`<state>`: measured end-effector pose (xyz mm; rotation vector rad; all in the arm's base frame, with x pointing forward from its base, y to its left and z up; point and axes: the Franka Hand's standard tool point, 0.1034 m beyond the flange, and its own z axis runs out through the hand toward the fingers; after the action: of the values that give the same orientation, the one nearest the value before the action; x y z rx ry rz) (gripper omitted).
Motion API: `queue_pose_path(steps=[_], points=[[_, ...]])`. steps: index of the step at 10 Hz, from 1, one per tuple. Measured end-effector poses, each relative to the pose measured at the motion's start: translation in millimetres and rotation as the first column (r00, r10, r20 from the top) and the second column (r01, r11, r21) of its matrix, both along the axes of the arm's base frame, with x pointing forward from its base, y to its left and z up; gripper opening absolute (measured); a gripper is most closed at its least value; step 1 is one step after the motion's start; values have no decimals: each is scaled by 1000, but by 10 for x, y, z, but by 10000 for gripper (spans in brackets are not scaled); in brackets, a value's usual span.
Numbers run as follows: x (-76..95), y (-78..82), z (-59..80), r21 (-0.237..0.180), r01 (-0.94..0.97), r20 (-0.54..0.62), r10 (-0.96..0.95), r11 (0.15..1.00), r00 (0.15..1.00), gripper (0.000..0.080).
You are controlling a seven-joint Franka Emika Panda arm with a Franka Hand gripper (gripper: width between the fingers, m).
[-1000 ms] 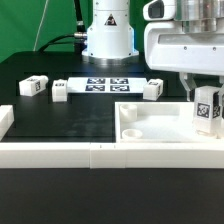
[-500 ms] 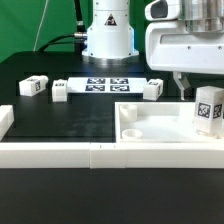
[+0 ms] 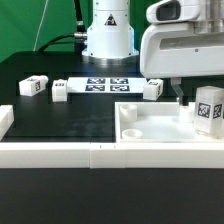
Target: Assemble one leg
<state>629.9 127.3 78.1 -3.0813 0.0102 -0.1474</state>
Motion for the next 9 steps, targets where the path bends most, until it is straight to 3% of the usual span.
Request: queue_pose_path(steps=[5,6,7,8,9], points=[[11,-38,-7,-59,-337,37,339,940,940,620],[9,-33,-7,-60,-343,36,346,937,938,472],[9,-32,-8,-60,-343,36,345,937,938,472],[9,-36,-9,-60,-343,36,345,938,938,303],[9,-36,-10,-60,-342,36,345,938,938,289]])
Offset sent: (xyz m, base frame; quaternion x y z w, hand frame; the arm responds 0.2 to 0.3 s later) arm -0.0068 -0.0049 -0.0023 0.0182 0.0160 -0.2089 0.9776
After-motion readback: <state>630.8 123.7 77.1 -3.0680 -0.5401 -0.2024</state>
